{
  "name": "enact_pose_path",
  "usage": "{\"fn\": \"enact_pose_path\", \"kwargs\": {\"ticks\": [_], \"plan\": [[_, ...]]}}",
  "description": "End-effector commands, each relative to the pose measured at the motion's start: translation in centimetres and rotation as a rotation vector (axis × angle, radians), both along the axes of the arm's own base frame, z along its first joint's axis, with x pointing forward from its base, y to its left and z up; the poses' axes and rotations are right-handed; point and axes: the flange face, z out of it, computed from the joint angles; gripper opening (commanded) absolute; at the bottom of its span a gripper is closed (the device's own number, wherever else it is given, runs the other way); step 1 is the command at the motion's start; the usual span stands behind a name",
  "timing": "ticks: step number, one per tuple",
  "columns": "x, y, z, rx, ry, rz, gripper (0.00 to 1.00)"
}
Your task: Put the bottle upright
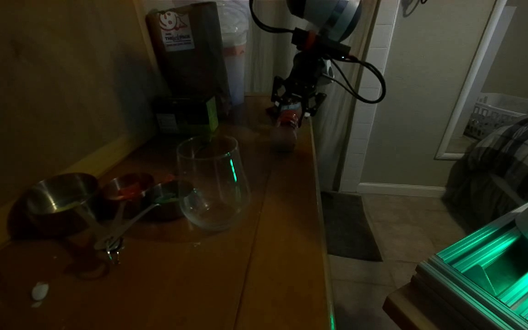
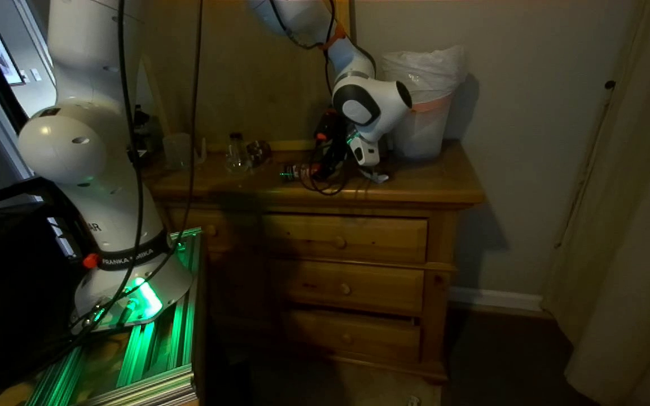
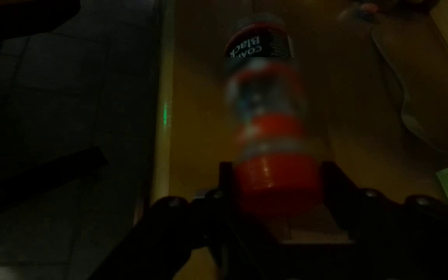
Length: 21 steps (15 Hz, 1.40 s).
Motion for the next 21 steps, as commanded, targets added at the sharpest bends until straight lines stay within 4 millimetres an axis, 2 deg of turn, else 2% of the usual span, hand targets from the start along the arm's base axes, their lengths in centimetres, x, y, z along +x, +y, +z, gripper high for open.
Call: {"fn": "enact_pose_path", "kwargs": {"ticks": [1,8,10,12,16,21], "plan": [[0.8,1.2,2.8,-0.041,-0.039,0.051,0.33],[0.8,6.1,13.5,-0.251,-0.271,0.309,0.33],[0.7,7.4,15.4,-0.264,-0.368,0.394,0.33],[0.5,8.4,16.5,-0.25,-0.453,0.468,0.33],[0.5,9.8,17.2,-0.197,-0.638,0.575,0.33],[0.1,11.2,17.2,-0.142,-0.84,0.724,0.33]]}}
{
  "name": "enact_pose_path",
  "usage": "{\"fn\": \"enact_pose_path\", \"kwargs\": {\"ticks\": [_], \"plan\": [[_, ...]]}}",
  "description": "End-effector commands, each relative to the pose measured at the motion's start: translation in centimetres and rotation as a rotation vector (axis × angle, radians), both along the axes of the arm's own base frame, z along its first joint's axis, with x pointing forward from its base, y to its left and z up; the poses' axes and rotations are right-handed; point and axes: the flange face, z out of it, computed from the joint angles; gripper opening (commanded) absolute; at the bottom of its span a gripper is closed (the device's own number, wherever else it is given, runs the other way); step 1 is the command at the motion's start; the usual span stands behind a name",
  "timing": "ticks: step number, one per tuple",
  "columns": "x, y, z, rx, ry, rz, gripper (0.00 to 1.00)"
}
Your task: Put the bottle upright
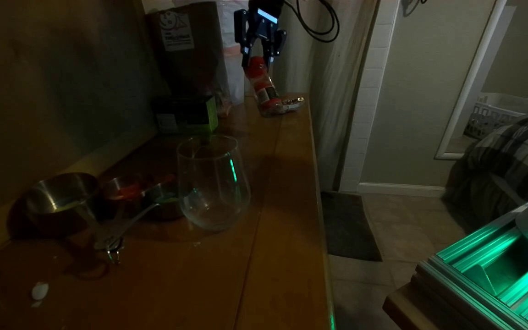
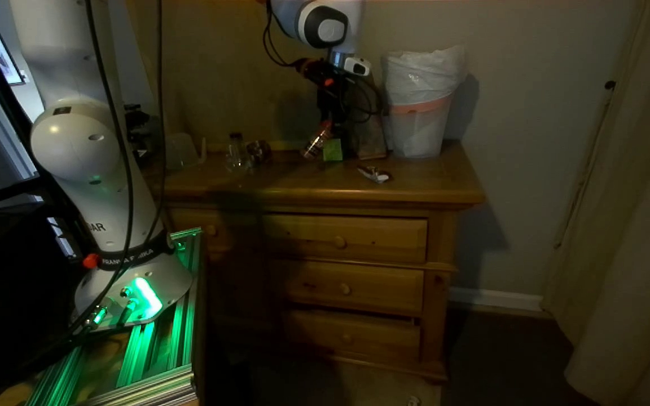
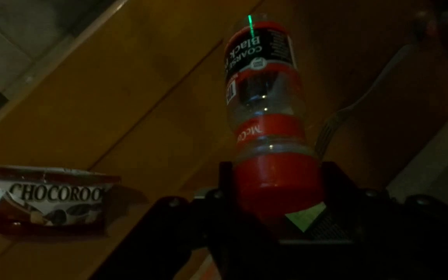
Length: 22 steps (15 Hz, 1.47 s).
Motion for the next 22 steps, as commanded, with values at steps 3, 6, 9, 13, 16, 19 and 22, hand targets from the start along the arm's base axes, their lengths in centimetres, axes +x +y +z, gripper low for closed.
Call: {"fn": "enact_pose_path", "kwargs": {"ticks": [3,6,9,13,16,19,22], "plan": [[-1.6,0.6,0.4,0.058,-0.191,0.229,0.33],[-2.0,0.6,0.3,0.125,-0.273,0.337,0.33],[-2.5,0.3,0.0,0.193,-0.311,0.413,0.33],[-3.1,-1.2,-1.2,0.25,-0.321,0.494,0.33],[-3.2,-2.0,-2.3,0.237,-0.322,0.52,0.33],[-3.3,-2.1,-2.5,0.235,-0.377,0.566,0.33],[-3.6,-2.4,-2.8,0.248,-0.424,0.614,0.33]]}}
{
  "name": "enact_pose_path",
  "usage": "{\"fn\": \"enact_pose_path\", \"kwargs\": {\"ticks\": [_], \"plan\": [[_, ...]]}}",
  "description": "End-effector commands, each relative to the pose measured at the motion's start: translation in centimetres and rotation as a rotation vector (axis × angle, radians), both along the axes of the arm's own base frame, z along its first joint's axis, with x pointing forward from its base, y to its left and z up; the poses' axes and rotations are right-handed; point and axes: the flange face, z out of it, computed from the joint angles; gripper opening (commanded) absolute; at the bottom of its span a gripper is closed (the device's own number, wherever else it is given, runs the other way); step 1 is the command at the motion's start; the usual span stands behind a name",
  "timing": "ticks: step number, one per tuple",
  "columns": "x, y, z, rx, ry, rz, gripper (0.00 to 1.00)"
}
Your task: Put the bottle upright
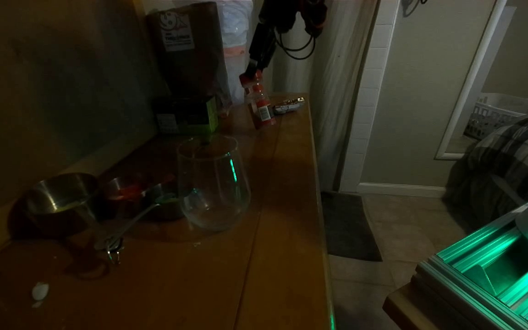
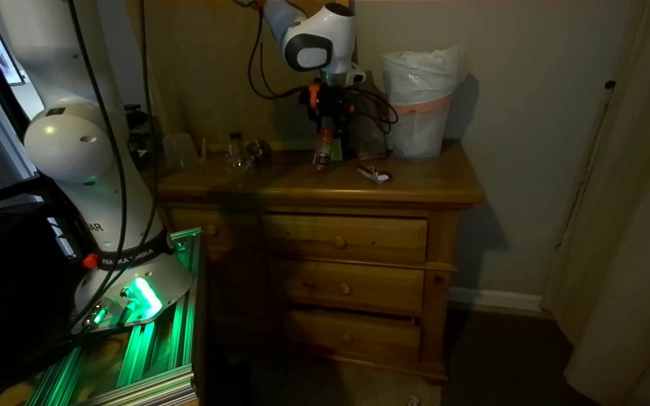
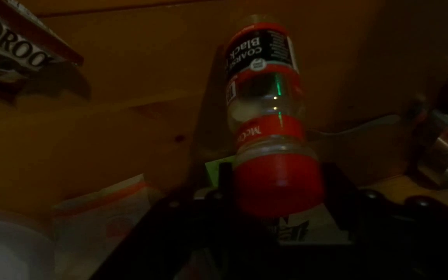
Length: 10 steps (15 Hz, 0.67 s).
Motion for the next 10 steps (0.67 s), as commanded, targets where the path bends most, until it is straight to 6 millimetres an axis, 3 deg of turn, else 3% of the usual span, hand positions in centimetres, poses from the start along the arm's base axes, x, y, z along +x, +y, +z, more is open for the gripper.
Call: {"fn": "enact_pose_path", "kwargs": {"ticks": [1,8,9,10], "plan": [[-1.2,-0.5,0.2,0.039,-0.067,0.053,0.33],[-2.7,-1.2,-0.1,0.074,-0.132,0.154,0.33],[-2.8,-1.3,-0.2,0.087,-0.134,0.15,0.83],[-2.9,-1.4,-0.2,0.09,-0.135,0.151,0.84]]}}
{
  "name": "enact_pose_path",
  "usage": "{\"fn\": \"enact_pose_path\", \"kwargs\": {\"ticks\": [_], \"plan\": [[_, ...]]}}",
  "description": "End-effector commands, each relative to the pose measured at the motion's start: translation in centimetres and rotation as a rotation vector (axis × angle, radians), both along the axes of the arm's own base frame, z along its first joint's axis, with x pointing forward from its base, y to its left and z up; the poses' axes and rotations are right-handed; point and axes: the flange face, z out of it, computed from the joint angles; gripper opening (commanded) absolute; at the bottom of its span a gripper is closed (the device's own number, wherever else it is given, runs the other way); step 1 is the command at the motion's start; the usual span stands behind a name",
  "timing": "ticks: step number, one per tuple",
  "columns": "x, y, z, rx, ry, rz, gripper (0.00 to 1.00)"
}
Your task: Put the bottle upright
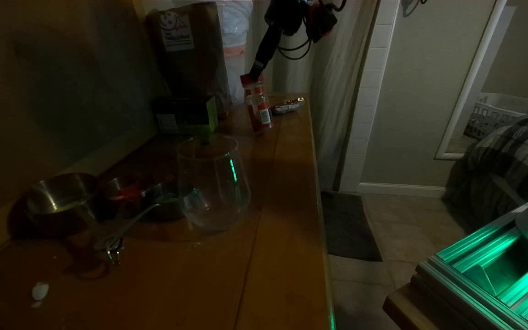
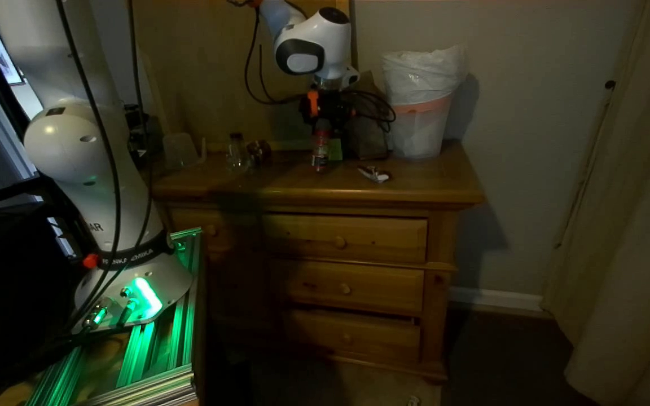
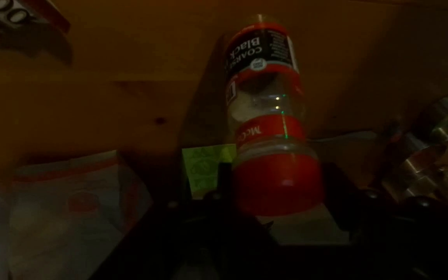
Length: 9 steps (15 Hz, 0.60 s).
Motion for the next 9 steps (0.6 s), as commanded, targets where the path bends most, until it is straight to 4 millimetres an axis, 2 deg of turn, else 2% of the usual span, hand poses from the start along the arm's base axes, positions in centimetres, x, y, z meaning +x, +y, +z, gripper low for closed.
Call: {"fn": "enact_pose_path", "kwargs": {"ticks": [1,2,3,7,9], "plan": [[-1.2,-0.7,0.4,0.027,-0.032,-0.001,0.9],[-1.3,-0.8,0.3,0.031,-0.032,0.0,0.98],[-1.4,-0.8,0.3,0.032,-0.033,0.001,1.0],[-1.7,-1.2,0.6,0.023,-0.038,0.0,1.0],[-2.0,-1.7,1.5,0.01,-0.05,-0.012,1.0]]}}
